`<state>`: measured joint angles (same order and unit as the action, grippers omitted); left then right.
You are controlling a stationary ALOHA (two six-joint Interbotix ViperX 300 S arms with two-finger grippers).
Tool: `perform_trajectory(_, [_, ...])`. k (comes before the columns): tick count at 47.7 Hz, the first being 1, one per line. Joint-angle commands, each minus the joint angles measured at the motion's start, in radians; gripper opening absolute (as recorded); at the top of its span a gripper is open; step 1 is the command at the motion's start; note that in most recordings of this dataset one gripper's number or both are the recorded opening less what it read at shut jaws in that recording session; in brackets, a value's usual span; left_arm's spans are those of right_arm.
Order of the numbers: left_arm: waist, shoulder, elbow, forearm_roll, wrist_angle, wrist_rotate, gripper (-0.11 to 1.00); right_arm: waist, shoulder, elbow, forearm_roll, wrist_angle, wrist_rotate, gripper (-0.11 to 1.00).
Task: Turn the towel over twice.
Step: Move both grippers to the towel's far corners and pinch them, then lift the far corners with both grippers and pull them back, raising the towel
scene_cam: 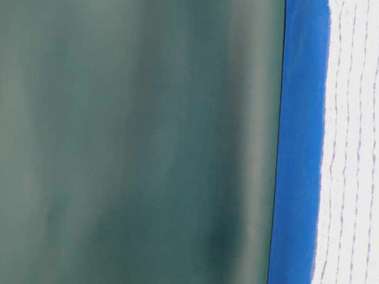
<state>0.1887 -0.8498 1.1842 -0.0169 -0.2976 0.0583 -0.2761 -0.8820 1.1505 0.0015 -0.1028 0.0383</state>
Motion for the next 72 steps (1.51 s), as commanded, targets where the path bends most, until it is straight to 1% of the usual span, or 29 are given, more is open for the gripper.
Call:
perform_trajectory(1, [0.046, 0.048, -0.009, -0.003, -0.026, -0.002, 0.01, -0.057, 0.044, -0.006, 0.005, 0.003, 0.009, 0.01])
perform_trajectory(4, [0.069, 0.081, -0.006, -0.003, -0.037, -0.002, 0.06, -0.098, 0.087, -0.005, 0.005, 0.009, 0.02, 0.03])
perform_trajectory(5, [0.078, 0.092, -0.005, -0.003, -0.041, -0.002, 0.09, -0.107, 0.103, -0.005, 0.005, 0.012, 0.023, 0.07])
perform_trajectory(7, [0.094, 0.12, -0.003, -0.003, -0.049, -0.002, 0.17, -0.127, 0.133, -0.005, 0.005, 0.021, 0.025, 0.18])
perform_trajectory(10, [0.117, 0.158, 0.003, -0.003, -0.074, -0.002, 0.31, -0.153, 0.19, -0.009, 0.005, 0.032, 0.025, 0.36])
perform_trajectory(11, [0.124, 0.172, 0.005, -0.005, -0.086, -0.002, 0.37, -0.161, 0.21, -0.012, 0.005, 0.035, 0.025, 0.44])
perform_trajectory(13, [0.146, 0.21, 0.009, -0.005, -0.115, -0.002, 0.49, -0.176, 0.25, -0.017, 0.003, 0.037, 0.025, 0.55])
perform_trajectory(14, [0.152, 0.225, 0.012, -0.006, -0.126, -0.002, 0.58, -0.184, 0.272, -0.02, 0.002, 0.037, 0.025, 0.6])
perform_trajectory(15, [0.158, 0.242, 0.012, -0.006, -0.135, -0.002, 0.64, -0.192, 0.293, -0.026, 0.0, 0.037, 0.023, 0.64])
perform_trajectory(17, [0.172, 0.278, 0.014, -0.006, -0.152, -0.002, 0.75, -0.212, 0.347, -0.034, -0.006, 0.037, 0.023, 0.67])
perform_trajectory(19, [0.181, 0.314, 0.012, -0.006, -0.17, -0.003, 0.84, -0.224, 0.388, -0.04, -0.009, 0.032, 0.021, 0.65])
perform_trajectory(21, [0.19, 0.351, 0.011, -0.008, -0.186, -0.003, 0.9, -0.236, 0.428, -0.048, -0.014, 0.031, 0.02, 0.63])
perform_trajectory(23, [0.204, 0.4, 0.008, -0.006, -0.202, -0.002, 0.93, -0.245, 0.468, -0.057, -0.018, 0.029, 0.02, 0.61])
perform_trajectory(30, [0.259, 0.551, 0.005, -0.009, -0.249, -0.003, 0.91, -0.262, 0.611, -0.087, -0.028, 0.018, 0.015, 0.61])
perform_trajectory(31, [0.272, 0.592, 0.002, -0.011, -0.265, -0.005, 0.91, -0.262, 0.637, -0.092, -0.029, 0.015, 0.015, 0.61])
perform_trajectory(36, [0.291, 0.69, -0.014, -0.011, -0.301, -0.006, 0.91, -0.264, 0.715, -0.11, -0.032, 0.003, 0.015, 0.61])
perform_trajectory(44, [0.33, 0.831, -0.041, -0.011, -0.333, -0.006, 0.91, -0.272, 0.793, -0.121, -0.032, -0.018, 0.011, 0.61])
perform_trajectory(52, [0.347, 0.917, -0.061, -0.011, -0.348, -0.006, 0.9, -0.275, 0.838, -0.121, -0.034, -0.035, 0.012, 0.61])
perform_trajectory(58, [0.347, 0.93, -0.069, -0.011, -0.341, -0.006, 0.86, -0.275, 0.842, -0.123, -0.034, -0.037, 0.012, 0.6])
perform_trajectory(60, [0.347, 0.93, -0.067, -0.011, -0.333, -0.005, 0.82, -0.275, 0.842, -0.123, -0.034, -0.032, 0.012, 0.58])
perform_trajectory(62, [0.347, 0.931, -0.069, -0.011, -0.321, 0.003, 0.76, -0.273, 0.842, -0.123, -0.034, -0.032, 0.011, 0.54])
perform_trajectory(65, [0.342, 0.93, -0.067, -0.011, -0.302, 0.008, 0.58, -0.275, 0.842, -0.121, -0.034, -0.031, 0.009, 0.45])
perform_trajectory(69, [0.33, 0.931, -0.069, -0.011, -0.285, 0.011, 0.32, -0.275, 0.842, -0.123, -0.034, -0.029, 0.009, 0.22])
perform_trajectory(72, [0.321, 0.93, -0.067, -0.011, -0.276, 0.014, 0.15, -0.275, 0.841, -0.124, -0.034, -0.029, 0.009, 0.06])
